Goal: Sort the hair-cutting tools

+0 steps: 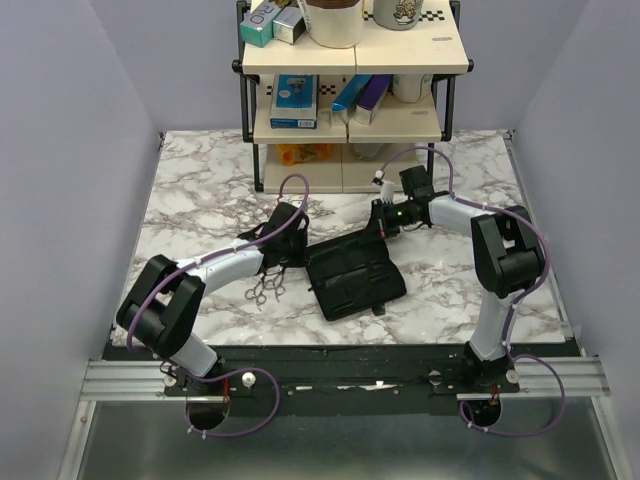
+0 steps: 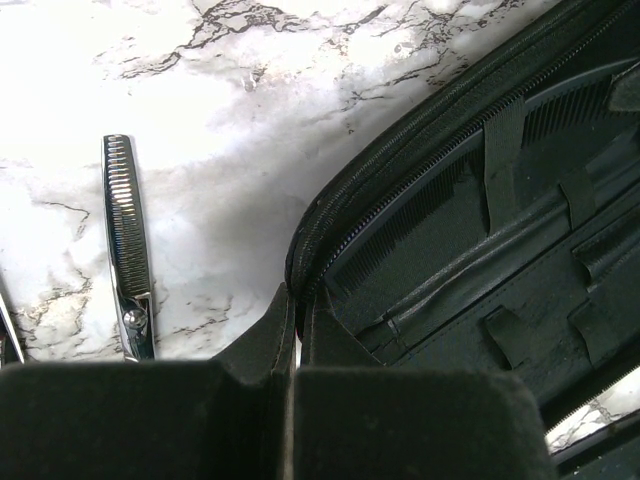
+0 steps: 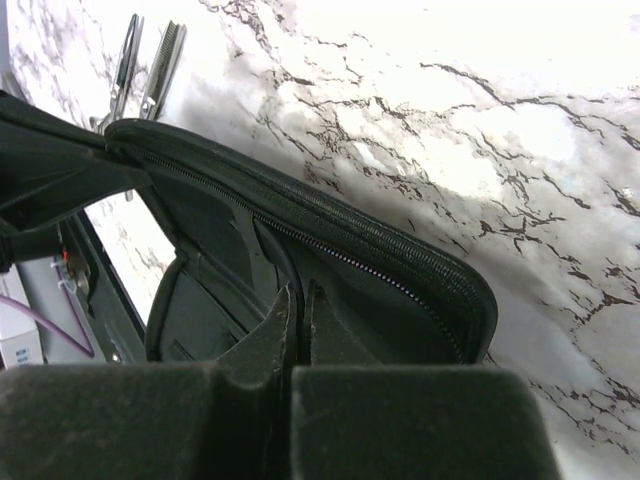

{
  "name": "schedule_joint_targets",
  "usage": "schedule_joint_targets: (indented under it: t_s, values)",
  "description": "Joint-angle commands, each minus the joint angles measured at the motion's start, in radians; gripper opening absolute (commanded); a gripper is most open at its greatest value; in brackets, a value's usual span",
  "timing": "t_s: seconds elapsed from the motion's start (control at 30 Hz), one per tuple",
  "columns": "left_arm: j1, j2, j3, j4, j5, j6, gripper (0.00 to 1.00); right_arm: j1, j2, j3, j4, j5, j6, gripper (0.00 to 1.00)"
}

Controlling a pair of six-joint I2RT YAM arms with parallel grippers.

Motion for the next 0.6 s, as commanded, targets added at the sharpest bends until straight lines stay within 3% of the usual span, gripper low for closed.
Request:
schedule_joint_targets:
  t_s: [0.0,0.03,0.2,0.23,0.27,0.57]
  values:
    - [-0.033,0.016,0.038,0.005,0.022,0.008,0.01,0.024,-0.024,-0.008,0.110,0.145,0.044,0.11]
    - [-0.031,0.016,0.038,0.005,0.020,0.008,0.01,0.024,-0.030,-0.013,0.101,0.154,0.040,0.21]
    - [-0.034,0.019,0.037,0.005,0.019,0.008,0.01,0.023,-0.040,-0.013,0.061,0.185,0.015,0.49]
    - [-0.034,0.020,0.037,0.005,0.019,0.006,0.01,0.024,-0.044,-0.016,0.052,0.188,0.012,0.63]
    - [-0.036,0.023,0.037,0.007,0.019,0.006,0.01,0.024,-0.051,-0.016,0.047,0.193,0.007,0.99]
    - [-0.039,0.031,0.037,0.007,0.013,0.005,0.01,0.024,-0.114,0.008,-0.059,0.285,-0.026,1.00]
